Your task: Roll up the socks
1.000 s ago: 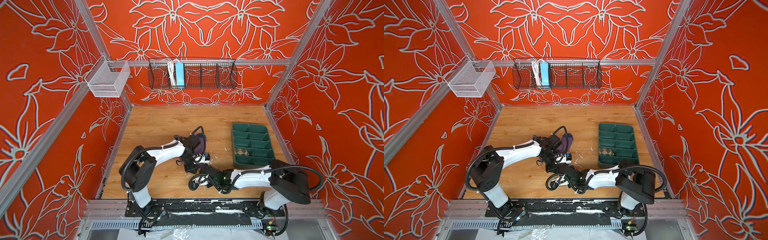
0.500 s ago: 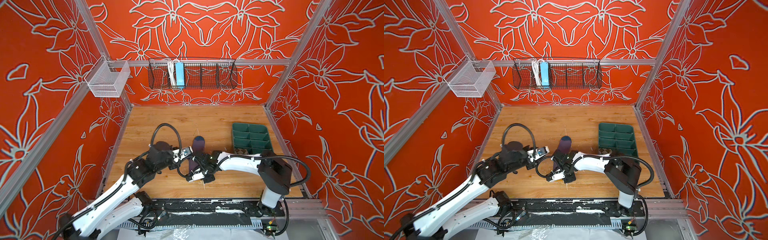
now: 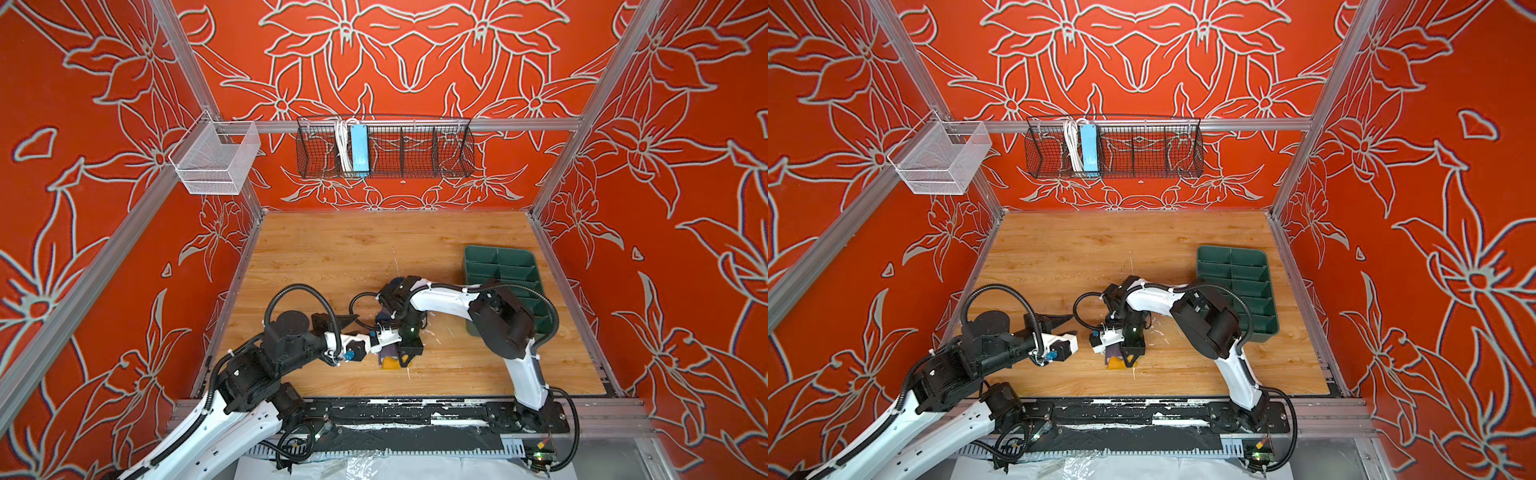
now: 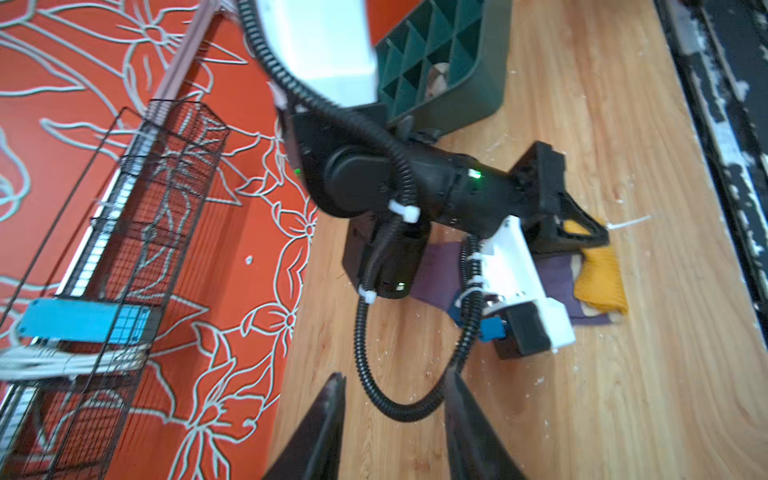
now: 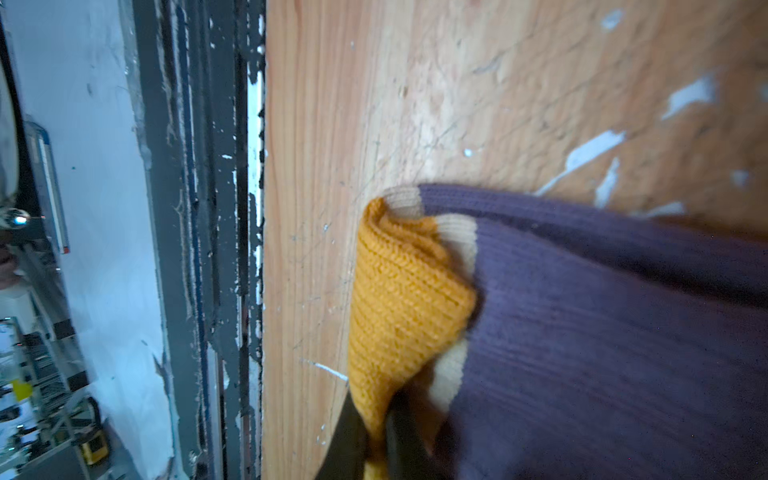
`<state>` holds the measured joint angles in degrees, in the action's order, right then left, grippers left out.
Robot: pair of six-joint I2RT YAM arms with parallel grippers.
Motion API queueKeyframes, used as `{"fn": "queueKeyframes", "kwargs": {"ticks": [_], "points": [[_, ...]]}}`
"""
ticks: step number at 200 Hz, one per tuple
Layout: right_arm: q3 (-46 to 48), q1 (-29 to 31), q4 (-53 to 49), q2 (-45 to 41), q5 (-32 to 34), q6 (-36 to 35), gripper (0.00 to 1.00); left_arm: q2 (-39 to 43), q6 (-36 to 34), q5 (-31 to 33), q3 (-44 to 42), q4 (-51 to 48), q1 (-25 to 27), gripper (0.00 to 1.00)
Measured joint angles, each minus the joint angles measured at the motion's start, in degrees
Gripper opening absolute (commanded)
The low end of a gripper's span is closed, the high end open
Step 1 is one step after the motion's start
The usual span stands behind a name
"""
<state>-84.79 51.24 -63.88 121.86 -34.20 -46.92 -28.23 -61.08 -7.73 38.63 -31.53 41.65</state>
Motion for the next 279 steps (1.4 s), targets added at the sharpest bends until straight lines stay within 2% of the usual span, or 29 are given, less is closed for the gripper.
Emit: {"fn": "queueKeyframes", "kwargs": {"ticks": [17,48,67,101,169,197,226,268,275,278,279], "points": [[-2.1,-0.9,-2.5,2.1,-1.3,-0.3,0.00,-2.8,-1.6,1.1,-2.1,0.0,5.3,0.42],[-4.5,-1.8,-5.6,4.4,-2.3,-0.5,0.00,-12.9,-3.1,7.8,-9.0,2.7,20.2,0.43],[-5.0,-2.0,-6.2,4.7,-2.3,-0.5,0.00,-22.4,-1.8,10.8,-11.7,5.8,23.9,0.43],[-5.2,-2.0,-6.4,4.8,-2.3,-0.5,0.00,-33.2,3.2,15.1,-12.6,14.0,24.3,0.44],[-5.2,-2.3,-6.4,4.8,-2.3,-0.5,0.00,-45.5,12.3,18.1,-9.7,23.5,22.6,0.40],[-5.1,-2.8,-6.6,4.8,-2.3,-0.7,0.00,-46.6,14.1,18.1,-9.4,24.4,21.1,0.26],[-3.9,-3.4,-5.6,3.9,-2.4,-0.8,0.00,-47.5,14.8,17.6,-9.0,24.2,20.2,0.00],[2.8,-5.0,0.6,-2.1,-2.1,-0.1,0.00,-47.5,16.4,15.3,-6.9,23.4,17.9,0.00],[4.2,-5.4,1.9,-3.4,-2.1,0.0,0.09,-47.2,16.4,14.9,-6.8,23.5,17.5,0.00],[4.9,-5.6,2.6,-4.0,-2.1,0.0,0.15,-47.1,16.5,14.7,-6.8,23.5,17.4,0.00],[5.0,-5.6,2.8,-4.2,-2.1,0.0,0.20,-47.1,16.5,14.6,-6.8,23.5,17.4,0.00]]}}
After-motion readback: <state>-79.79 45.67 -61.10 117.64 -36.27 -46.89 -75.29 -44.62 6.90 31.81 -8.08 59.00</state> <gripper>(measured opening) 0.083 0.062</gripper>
